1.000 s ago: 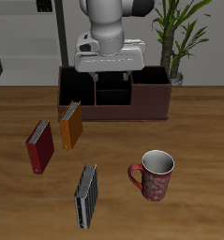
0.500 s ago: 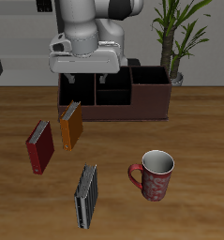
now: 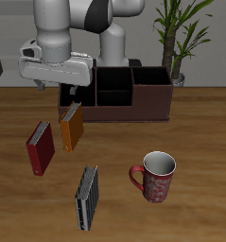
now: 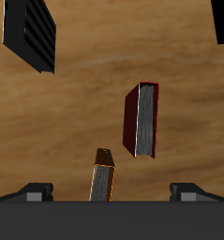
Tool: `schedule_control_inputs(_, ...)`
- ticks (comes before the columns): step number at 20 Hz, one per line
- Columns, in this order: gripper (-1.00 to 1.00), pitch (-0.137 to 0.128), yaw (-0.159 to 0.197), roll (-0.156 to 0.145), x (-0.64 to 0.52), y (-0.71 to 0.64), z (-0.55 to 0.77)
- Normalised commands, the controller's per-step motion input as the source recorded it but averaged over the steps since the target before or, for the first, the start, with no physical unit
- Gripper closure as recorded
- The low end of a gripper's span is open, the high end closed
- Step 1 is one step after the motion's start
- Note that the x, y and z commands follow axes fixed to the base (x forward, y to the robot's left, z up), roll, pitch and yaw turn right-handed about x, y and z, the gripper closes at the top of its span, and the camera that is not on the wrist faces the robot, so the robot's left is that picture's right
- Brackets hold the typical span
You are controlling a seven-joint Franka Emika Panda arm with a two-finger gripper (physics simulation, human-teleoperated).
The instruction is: Place the red book into the back desk caddy's left compartment
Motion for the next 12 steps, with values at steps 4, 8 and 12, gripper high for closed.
schedule_control_inputs(4, -1.0, -0.029, 0.006, -0.014, 0.21, -0.36, -0.06)
schedule_control_inputs(8, -1.0, -0.053, 0.003, -0.011, 0.19, -0.34, -0.07)
schedule_control_inputs(12, -1.0, -0.051, 0.029, -0.015, 0.11, -0.15, -0.06)
